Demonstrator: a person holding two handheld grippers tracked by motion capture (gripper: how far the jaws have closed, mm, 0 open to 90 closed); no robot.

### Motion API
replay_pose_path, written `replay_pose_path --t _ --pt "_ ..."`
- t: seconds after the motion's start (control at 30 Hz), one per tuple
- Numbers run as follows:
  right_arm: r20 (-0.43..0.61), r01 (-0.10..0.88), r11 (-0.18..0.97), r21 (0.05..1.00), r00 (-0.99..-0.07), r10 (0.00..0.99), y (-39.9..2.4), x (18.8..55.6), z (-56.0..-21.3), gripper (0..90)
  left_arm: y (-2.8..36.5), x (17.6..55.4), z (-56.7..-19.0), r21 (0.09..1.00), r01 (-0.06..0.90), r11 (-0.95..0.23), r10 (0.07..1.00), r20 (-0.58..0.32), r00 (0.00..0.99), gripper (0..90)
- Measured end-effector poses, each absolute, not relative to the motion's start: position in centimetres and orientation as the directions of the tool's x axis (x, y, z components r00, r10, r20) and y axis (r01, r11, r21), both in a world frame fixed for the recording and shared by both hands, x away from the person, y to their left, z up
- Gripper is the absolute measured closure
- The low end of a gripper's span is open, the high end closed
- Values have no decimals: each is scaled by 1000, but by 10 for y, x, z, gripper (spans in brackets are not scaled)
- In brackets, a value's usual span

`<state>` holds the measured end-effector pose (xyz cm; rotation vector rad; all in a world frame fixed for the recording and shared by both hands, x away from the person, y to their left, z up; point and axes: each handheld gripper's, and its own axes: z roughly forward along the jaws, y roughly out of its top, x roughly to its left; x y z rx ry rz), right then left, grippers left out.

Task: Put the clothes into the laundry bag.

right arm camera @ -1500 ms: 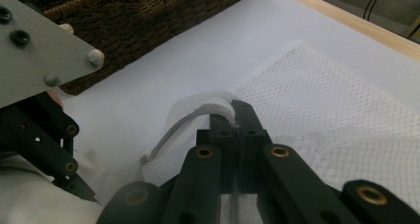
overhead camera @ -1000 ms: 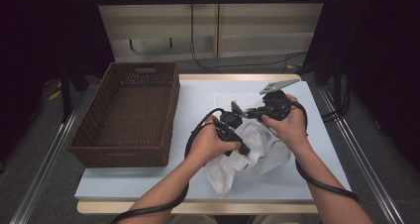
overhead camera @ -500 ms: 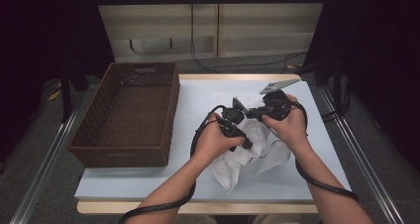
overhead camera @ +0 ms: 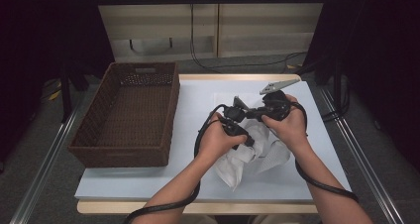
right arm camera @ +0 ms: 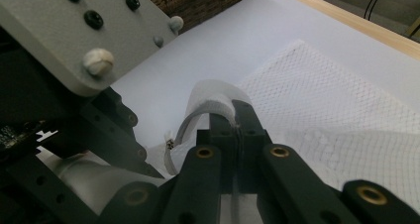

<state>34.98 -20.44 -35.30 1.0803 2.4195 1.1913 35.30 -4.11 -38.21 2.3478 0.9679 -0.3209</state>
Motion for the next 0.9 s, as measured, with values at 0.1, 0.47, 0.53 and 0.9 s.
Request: replay_pose_path --t 0.1,0.47,0.53,0.9 --pt "105 517 394 759 -696 711 -205 350 -353 894 -42 355 -383 424 707 -566 569 -420 707 645" --pt "109 521 393 758 -694 711 -204 350 -355 894 -44 358 -385 432 745 -509 601 -441 667 644" --pt "109 521 393 758 -695 711 -204 350 -355 895 -43 359 -385 423 745 -516 601 -441 666 644" --pt "109 520 393 758 -695 710 -202 350 -355 895 -43 360 -385 424 753 -503 610 -443 657 644"
